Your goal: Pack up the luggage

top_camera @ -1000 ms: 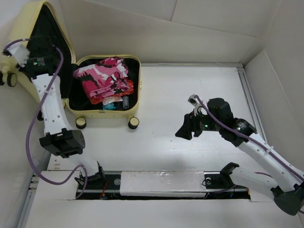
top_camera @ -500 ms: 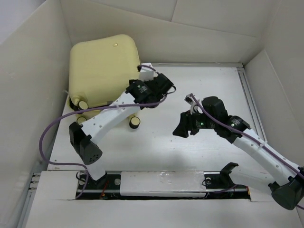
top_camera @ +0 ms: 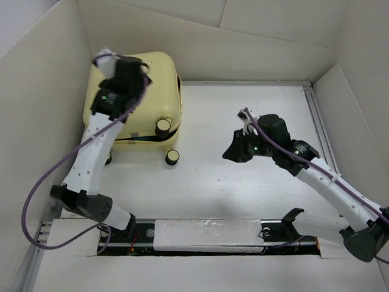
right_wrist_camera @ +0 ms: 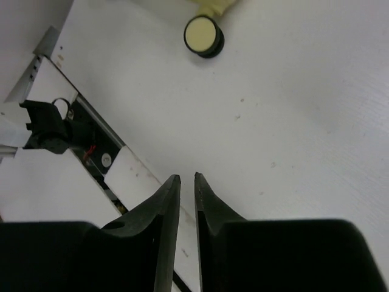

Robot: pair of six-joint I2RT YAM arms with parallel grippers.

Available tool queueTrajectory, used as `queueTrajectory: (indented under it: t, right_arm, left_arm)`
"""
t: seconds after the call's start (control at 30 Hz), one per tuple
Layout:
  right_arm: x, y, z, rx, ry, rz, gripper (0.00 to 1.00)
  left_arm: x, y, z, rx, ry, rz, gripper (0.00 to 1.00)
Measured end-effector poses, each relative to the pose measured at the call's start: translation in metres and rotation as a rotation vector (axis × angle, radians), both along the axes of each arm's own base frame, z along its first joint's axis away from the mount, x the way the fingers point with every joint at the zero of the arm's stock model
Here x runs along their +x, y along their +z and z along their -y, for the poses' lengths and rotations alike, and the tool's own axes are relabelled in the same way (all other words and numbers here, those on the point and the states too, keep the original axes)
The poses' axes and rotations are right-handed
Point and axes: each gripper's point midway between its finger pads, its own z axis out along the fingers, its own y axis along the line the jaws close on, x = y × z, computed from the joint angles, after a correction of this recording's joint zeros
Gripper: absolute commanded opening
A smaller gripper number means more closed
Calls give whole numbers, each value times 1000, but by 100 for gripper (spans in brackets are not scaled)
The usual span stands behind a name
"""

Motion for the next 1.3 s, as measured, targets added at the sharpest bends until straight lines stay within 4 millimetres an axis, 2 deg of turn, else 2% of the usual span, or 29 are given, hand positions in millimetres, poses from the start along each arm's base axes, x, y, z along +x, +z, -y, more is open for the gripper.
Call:
queueTrajectory:
  t: [0.1, 0.13, 0.17, 0.23, 0.33, 0.37, 0.47, 0.53, 0.57, 0.6, 0.7, 0.8, 0.87, 0.97, 1.03, 1.13, 1.2, 1.3]
  right_arm:
    - [17, 20, -9, 19, -22, 30, 41]
    - [23, 26, -12, 27, -32, 41, 53]
    - [29, 32, -15, 36, -40, 49, 59]
    - [41, 41, -24, 59, -54, 62, 73]
    - [61, 52, -40, 98, -65, 73, 86]
    - [68, 55, -46, 111, -67, 77, 92]
    - [102, 61, -71, 156, -77, 84, 97]
    - [127, 61, -88, 176, -81, 77, 98]
    - [142, 62, -97, 192, -85, 77, 98]
    - [157, 62, -106, 204, -90, 75, 98]
    - [203, 55, -126, 243, -122, 63, 98]
    - [247, 39, -135, 283, -173, 20, 98]
    - [274, 28, -141, 311, -196, -7, 100]
    - [306, 13, -149, 346, -211, -32, 100]
    - [319, 0, -157, 360, -206, -50, 100]
    - [314, -23, -167, 354, -183, -113, 100]
    - [311, -23, -169, 362, -166, -107, 100]
    - [293, -23, -161, 355, -153, -113, 100]
  left_arm:
    - [29, 24, -91, -84, 161, 88, 70]
    - [36, 30, -118, -106, 205, 110, 70]
    - [43, 35, -145, -123, 246, 129, 70]
    - [53, 40, -183, -145, 298, 156, 70]
    - [68, 30, -223, -172, 339, 158, 71]
    - [72, 24, -230, -185, 341, 149, 73]
    - [90, -2, -253, -235, 341, 111, 78]
    - [106, -28, -265, -269, 336, 69, 80]
    - [115, -41, -270, -286, 331, 42, 90]
    - [124, -54, -274, -298, 322, 16, 95]
    - [155, -91, -279, -342, 284, -48, 95]
    - [172, -127, -273, -389, 241, -110, 93]
    - [180, -133, -268, -418, 206, -101, 92]
    - [181, -137, -264, -428, 170, -90, 92]
    - [183, -138, -261, -423, 148, -69, 92]
    - [179, -139, -256, -398, 106, -28, 91]
    - [174, -141, -252, -374, 72, 18, 89]
    - [162, -143, -241, -326, 21, 72, 89]
